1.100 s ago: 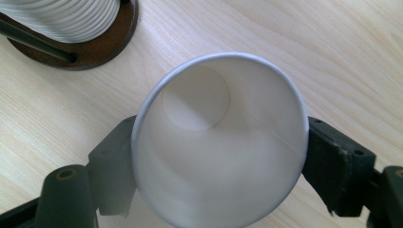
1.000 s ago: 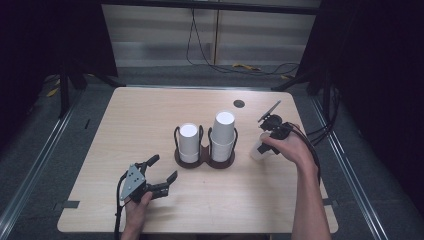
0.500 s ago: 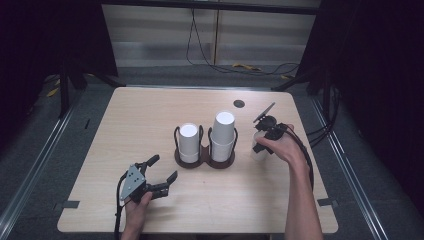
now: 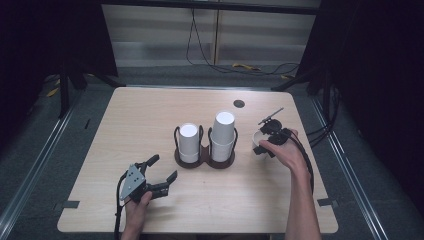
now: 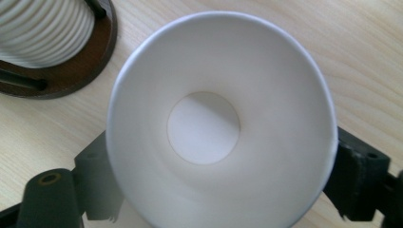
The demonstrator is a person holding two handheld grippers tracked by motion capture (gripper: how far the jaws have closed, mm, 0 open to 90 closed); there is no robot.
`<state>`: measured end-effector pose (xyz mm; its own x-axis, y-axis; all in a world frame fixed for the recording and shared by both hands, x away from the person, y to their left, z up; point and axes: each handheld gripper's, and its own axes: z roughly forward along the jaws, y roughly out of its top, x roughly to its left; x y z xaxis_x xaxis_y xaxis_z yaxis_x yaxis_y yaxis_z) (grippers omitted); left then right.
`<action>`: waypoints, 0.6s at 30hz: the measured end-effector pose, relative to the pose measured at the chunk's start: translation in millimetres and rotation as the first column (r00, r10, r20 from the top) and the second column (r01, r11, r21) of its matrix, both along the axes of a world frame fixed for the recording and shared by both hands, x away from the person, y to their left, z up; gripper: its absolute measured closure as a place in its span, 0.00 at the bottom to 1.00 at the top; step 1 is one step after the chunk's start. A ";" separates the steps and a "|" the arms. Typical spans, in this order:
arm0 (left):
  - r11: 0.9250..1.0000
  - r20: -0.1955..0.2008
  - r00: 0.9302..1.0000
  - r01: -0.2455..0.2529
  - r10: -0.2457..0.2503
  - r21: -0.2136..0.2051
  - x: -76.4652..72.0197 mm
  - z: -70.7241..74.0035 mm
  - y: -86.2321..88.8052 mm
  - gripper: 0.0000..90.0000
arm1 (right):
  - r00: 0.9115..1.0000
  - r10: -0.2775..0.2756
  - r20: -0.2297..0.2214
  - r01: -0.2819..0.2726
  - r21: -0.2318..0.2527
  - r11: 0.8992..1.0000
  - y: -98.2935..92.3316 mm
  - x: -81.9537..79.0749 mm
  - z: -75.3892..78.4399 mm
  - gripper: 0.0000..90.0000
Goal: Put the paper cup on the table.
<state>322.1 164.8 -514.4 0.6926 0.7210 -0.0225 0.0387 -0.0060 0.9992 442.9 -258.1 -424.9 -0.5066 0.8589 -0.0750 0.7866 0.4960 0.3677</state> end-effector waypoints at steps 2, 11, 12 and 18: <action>1.000 0.000 1.000 0.006 -0.006 0.007 -0.1 0.0 -0.1 0.18 | 1.000 -0.012 0.009 0.012 0.003 1.000 -2.8 -2.4 -1.4 0.17; 1.000 -0.002 1.000 0.004 -0.004 0.003 0.3 0.1 -0.4 0.18 | 0.998 -0.033 0.053 0.032 0.034 0.999 -5.5 -10.6 -3.5 0.17; 1.000 -0.002 1.000 0.004 -0.004 0.003 0.3 0.1 -0.4 0.18 | 0.998 -0.033 0.053 0.032 0.034 0.999 -5.5 -10.6 -3.5 0.17; 1.000 -0.004 1.000 0.008 -0.008 0.007 0.5 0.3 -0.5 0.18 | 0.995 -0.065 0.072 0.060 0.064 0.996 -9.5 -19.2 -10.8 0.16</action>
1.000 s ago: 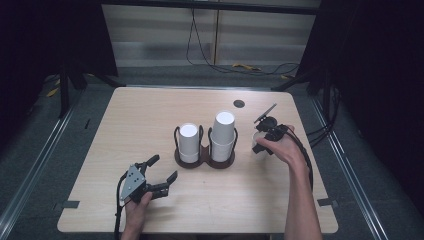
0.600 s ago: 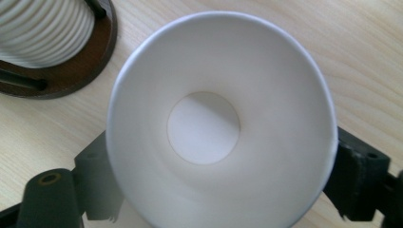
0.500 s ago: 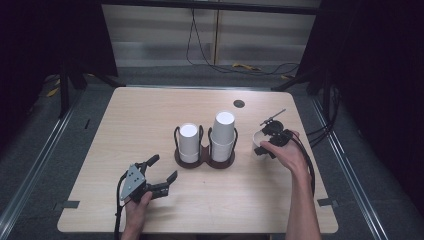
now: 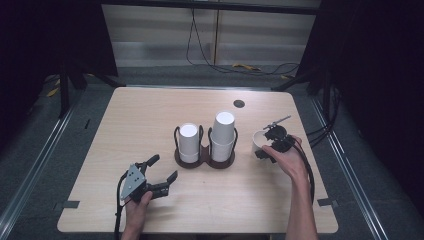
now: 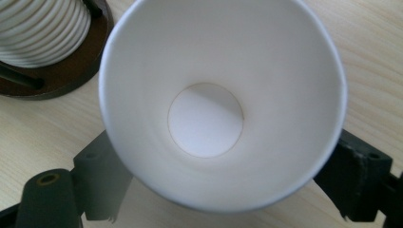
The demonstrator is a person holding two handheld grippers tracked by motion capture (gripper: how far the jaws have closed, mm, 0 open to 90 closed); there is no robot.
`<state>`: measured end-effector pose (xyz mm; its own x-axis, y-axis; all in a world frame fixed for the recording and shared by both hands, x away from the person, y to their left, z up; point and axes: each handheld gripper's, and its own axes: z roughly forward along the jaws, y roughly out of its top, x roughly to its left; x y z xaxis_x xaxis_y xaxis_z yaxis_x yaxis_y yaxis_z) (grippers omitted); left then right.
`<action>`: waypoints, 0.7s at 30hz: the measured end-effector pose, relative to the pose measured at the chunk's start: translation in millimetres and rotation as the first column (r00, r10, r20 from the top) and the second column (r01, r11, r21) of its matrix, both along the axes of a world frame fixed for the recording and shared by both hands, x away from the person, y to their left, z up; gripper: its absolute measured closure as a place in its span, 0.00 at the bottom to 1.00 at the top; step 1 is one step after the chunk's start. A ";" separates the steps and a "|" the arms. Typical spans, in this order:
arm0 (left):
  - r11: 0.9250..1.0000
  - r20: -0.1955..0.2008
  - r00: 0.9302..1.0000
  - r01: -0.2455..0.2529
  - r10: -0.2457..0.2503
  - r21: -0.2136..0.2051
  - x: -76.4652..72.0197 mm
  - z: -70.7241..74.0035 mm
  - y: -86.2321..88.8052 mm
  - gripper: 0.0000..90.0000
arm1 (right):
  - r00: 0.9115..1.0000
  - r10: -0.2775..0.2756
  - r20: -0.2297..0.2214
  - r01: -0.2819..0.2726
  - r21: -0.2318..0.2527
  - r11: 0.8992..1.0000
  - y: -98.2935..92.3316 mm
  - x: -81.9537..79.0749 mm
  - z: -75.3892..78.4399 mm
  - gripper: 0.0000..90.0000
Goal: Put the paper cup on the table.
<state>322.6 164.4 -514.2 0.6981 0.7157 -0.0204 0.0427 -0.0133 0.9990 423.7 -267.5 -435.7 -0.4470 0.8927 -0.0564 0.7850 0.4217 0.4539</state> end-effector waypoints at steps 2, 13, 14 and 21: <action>1.000 0.001 1.000 -0.002 0.002 -0.001 0.0 0.0 -0.1 0.18 | 1.000 -0.010 0.005 0.010 0.020 1.000 -1.6 -2.5 -2.6 0.16; 1.000 -0.003 1.000 -0.002 0.002 0.002 0.1 0.1 -0.6 0.18 | 0.993 -0.076 0.093 0.069 0.080 0.994 -2.6 -23.0 -11.0 0.16; 1.000 -0.003 1.000 -0.002 0.002 0.002 0.1 0.1 -0.6 0.18 | 0.993 -0.076 0.093 0.069 0.080 0.994 -2.6 -23.0 -11.0 0.16; 1.000 -0.006 1.000 -0.006 0.006 0.005 0.5 0.4 -0.7 0.18 | 0.977 -0.147 0.156 0.128 0.127 0.984 0.1 -43.3 -17.4 0.16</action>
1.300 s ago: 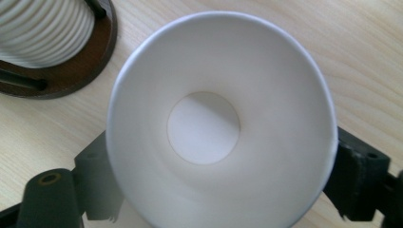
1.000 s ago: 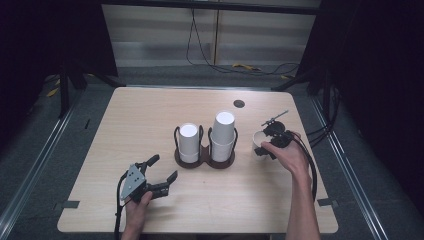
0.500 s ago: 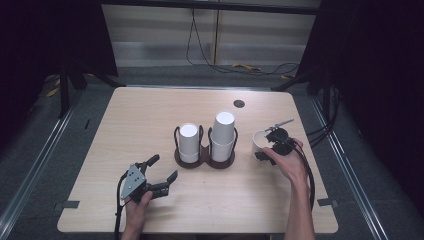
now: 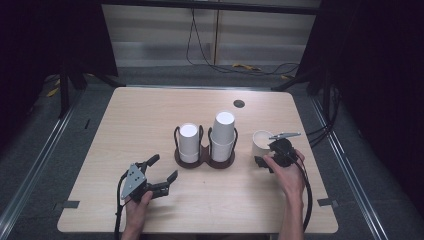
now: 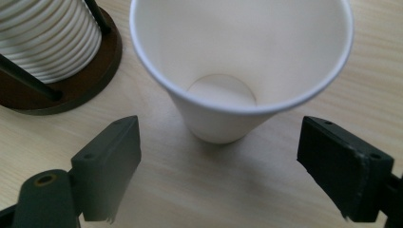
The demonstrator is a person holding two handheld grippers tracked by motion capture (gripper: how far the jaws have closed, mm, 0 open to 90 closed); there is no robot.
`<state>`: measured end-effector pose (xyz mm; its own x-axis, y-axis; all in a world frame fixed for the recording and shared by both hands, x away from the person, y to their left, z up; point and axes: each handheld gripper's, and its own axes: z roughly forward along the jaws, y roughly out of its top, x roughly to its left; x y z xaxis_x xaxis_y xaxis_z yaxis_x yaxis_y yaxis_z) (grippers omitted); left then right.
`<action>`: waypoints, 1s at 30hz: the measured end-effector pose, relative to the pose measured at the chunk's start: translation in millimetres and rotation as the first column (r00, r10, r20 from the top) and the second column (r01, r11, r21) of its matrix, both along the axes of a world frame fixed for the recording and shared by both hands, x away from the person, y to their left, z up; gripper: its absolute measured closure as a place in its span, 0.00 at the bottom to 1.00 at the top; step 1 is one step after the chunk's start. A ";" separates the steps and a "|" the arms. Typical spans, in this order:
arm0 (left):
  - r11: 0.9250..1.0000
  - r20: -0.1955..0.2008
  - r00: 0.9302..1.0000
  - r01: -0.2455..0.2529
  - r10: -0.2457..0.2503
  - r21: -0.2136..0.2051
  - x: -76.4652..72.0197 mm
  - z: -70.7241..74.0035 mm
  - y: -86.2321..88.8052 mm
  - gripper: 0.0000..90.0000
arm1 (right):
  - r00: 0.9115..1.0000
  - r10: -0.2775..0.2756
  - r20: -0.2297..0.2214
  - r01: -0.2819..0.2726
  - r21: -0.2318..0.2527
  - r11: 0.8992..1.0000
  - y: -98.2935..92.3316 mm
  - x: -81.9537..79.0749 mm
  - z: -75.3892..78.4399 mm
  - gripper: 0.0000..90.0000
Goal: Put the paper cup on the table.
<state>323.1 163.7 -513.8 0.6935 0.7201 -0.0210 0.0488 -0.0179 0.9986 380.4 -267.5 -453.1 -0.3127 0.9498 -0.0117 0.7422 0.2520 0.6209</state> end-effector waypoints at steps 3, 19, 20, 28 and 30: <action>1.000 -0.001 1.000 0.001 -0.001 0.000 -0.2 -0.1 0.0 0.18 | 0.999 -0.037 0.024 0.037 -0.013 0.999 1.0 -9.6 -3.9 0.16; 0.999 0.005 0.999 -0.041 0.041 -0.008 -1.7 -0.5 0.2 0.17 | 0.969 -0.006 0.245 -0.020 0.101 0.995 22.1 -63.9 -17.6 0.15; 0.999 0.005 0.999 -0.047 0.047 -0.010 -1.9 -0.5 0.1 0.17 | 0.964 0.003 0.268 -0.039 0.128 0.991 23.2 -67.3 -19.6 0.15; 0.998 0.007 0.998 -0.056 0.056 -0.013 -2.5 -0.6 -0.1 0.17 | 0.896 -0.041 0.443 -0.060 0.211 0.976 43.2 -79.8 -23.1 0.15; 0.998 0.006 0.998 -0.056 0.056 -0.014 -2.6 -0.6 -0.1 0.17 | 0.881 -0.048 0.470 -0.070 0.230 0.971 48.8 -81.0 -23.8 0.15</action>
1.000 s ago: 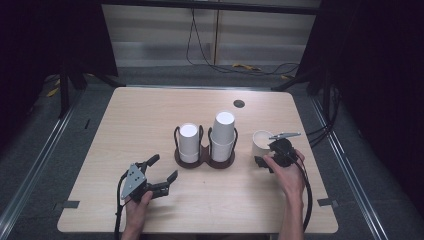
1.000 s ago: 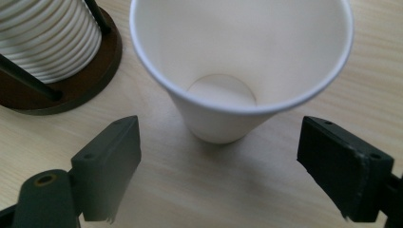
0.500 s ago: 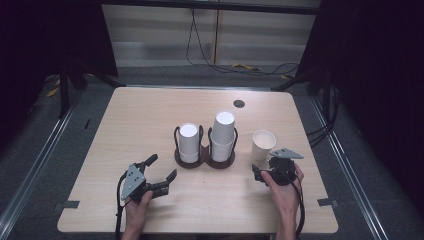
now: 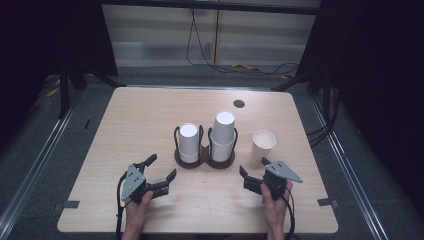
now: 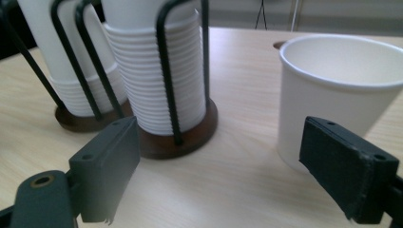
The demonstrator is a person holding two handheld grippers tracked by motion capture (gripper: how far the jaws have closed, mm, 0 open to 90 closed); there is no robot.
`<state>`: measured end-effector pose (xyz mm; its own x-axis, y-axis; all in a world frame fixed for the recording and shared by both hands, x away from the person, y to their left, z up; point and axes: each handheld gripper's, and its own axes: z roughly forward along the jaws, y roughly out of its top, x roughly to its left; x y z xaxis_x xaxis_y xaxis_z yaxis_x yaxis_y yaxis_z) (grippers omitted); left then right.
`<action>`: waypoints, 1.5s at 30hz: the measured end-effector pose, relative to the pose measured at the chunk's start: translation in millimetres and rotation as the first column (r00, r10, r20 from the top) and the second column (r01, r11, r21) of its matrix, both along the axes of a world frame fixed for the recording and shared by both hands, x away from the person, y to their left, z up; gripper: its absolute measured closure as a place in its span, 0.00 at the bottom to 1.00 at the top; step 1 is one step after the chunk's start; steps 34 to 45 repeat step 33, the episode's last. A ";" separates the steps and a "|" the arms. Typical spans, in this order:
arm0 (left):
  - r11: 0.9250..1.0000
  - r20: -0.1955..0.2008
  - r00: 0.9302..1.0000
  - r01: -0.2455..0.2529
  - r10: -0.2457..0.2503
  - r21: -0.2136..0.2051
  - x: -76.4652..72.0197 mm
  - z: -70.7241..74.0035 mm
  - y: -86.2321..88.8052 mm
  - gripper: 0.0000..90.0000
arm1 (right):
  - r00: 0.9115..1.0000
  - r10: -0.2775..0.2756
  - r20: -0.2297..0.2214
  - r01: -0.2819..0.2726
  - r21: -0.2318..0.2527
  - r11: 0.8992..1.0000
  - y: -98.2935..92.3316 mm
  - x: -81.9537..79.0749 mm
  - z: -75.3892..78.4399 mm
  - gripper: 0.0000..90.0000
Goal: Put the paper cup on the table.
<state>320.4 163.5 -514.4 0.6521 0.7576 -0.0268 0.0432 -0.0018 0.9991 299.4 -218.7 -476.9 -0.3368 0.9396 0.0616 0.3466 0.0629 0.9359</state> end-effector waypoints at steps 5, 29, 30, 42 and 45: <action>1.000 0.001 1.000 -0.002 0.002 0.005 -0.1 0.1 -0.5 0.17 | 0.998 0.016 0.057 -0.015 -0.002 1.000 14.2 -1.5 -3.9 0.15; 1.000 -0.002 1.000 0.002 -0.001 0.014 -0.6 0.3 -0.5 0.18 | 0.970 0.057 0.238 -0.060 0.006 0.998 62.0 -3.7 -26.3 0.15; 1.000 -0.002 1.000 0.002 -0.001 0.014 -0.6 0.3 -0.5 0.18 | 0.970 0.057 0.238 -0.060 0.006 0.998 62.0 -3.7 -26.3 0.15; 1.000 -0.003 1.000 0.002 -0.002 0.014 -0.6 0.3 -0.3 0.17 | 0.969 0.062 0.241 -0.065 0.003 0.998 61.9 -3.5 -26.3 0.15; 1.000 -0.003 1.000 0.002 -0.002 0.014 -0.6 0.3 -0.3 0.17 | 0.969 0.062 0.241 -0.065 0.003 0.998 61.9 -3.5 -26.3 0.15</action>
